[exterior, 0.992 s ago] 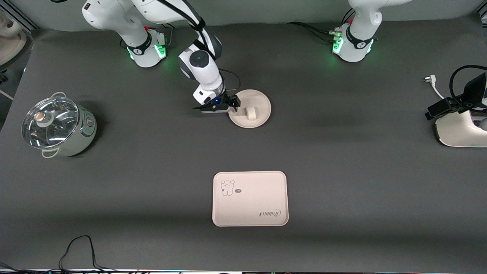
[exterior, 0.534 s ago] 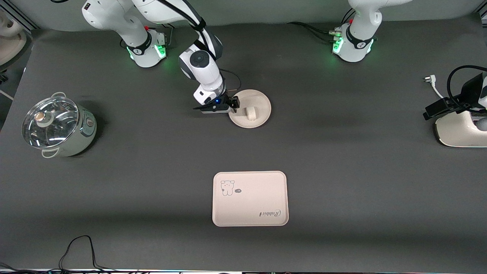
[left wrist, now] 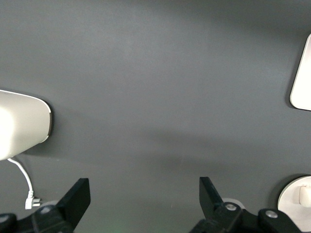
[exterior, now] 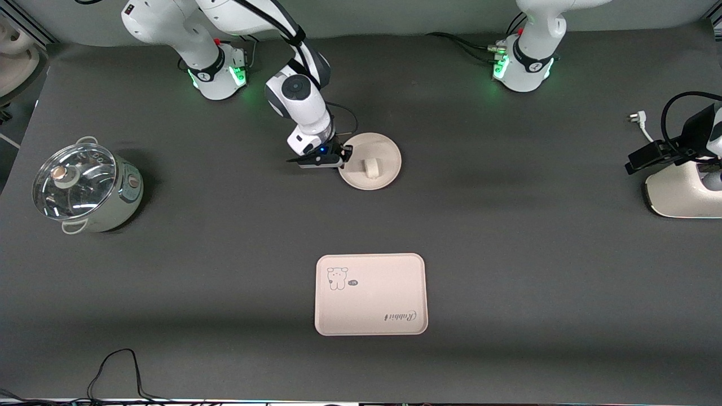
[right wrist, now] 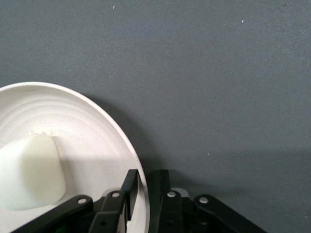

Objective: Place bun in plate and plate on tray
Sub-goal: 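Close the right gripper on the plate rim, then carry the plate with the bun over the white tray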

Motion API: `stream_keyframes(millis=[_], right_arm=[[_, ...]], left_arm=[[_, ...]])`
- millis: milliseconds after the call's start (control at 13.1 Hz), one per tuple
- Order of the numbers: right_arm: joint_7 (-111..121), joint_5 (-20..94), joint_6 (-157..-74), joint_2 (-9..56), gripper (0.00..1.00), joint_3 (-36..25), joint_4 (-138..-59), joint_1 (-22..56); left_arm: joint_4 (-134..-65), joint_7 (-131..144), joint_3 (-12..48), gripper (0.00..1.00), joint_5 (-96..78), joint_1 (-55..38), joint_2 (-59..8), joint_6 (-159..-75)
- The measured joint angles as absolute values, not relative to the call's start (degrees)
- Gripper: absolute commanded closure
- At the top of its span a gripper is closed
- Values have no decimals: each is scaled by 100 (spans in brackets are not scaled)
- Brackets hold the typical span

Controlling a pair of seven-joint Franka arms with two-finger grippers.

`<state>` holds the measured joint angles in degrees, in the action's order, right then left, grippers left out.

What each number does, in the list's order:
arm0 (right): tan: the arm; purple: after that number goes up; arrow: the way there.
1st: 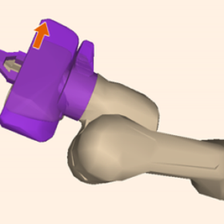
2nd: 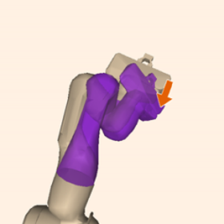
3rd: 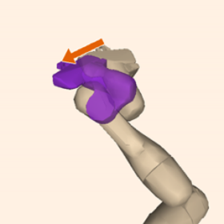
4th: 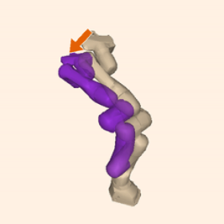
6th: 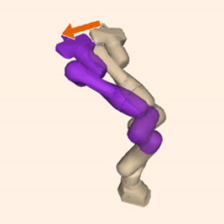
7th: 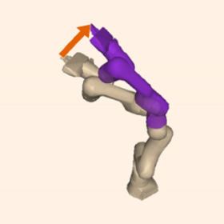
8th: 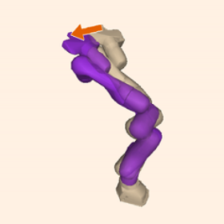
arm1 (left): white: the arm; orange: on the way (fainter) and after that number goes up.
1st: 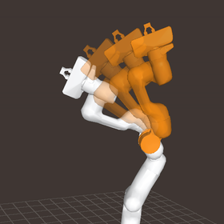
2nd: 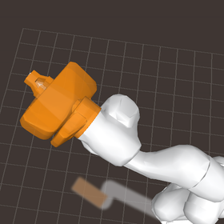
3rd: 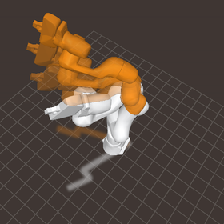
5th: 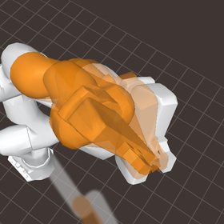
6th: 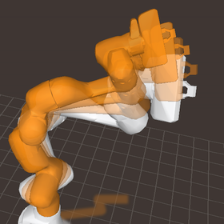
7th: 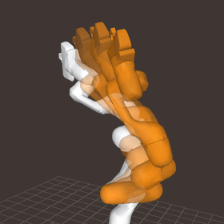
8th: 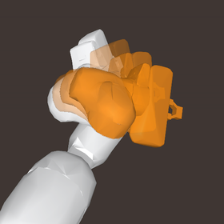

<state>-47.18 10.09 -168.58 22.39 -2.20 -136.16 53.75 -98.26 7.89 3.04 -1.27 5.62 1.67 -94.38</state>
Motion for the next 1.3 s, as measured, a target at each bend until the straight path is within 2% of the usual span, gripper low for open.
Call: stream_keyframes(millis=[229,840,1298], right_arm=[[-4719,1010,-16856,2218,100,-206,-13599,5375],[-4719,1012,-16822,2098,100,-197,-13567,5368],[-4494,1013,-16017,1201,100,-237,-13503,5254]], left_arm=[[-9747,780,314,0,-127,488,164,-9446],[-9669,780,318,0,-127,433,130,-9447],[-9645,780,318,0,-129,433,130,-9447]])
